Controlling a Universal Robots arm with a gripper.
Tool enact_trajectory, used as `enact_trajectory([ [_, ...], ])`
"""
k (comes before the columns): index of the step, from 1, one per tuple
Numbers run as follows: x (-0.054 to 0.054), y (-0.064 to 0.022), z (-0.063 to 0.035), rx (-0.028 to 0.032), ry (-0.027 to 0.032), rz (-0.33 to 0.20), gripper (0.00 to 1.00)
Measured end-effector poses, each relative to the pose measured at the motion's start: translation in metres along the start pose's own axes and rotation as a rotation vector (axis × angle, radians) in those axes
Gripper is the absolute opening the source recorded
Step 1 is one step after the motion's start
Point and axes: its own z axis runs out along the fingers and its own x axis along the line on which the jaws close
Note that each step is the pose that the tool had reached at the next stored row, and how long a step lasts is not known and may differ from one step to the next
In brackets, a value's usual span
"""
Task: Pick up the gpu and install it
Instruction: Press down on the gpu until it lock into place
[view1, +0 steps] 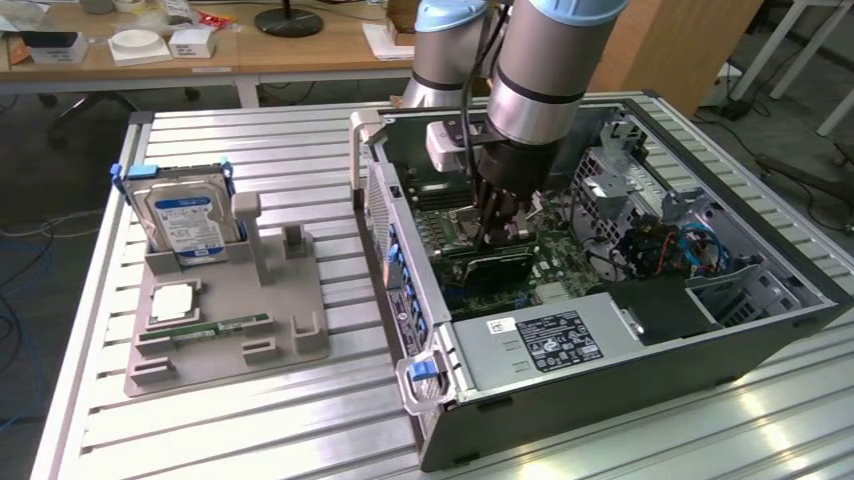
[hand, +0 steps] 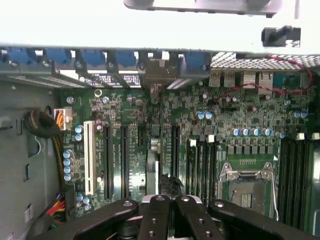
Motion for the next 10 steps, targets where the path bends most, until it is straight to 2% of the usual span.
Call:
enact_trajectory([
  [4,0.0001,0.0067,0.0011,-0.0001,0.0003,0.0,0.1],
  [6,0.0002,0.0069,0.0013,-0.0004,0.0026,0.0,0.1],
  [10,0.0006,0.0072,0.008,-0.0001,0.0033,0.0,0.1],
])
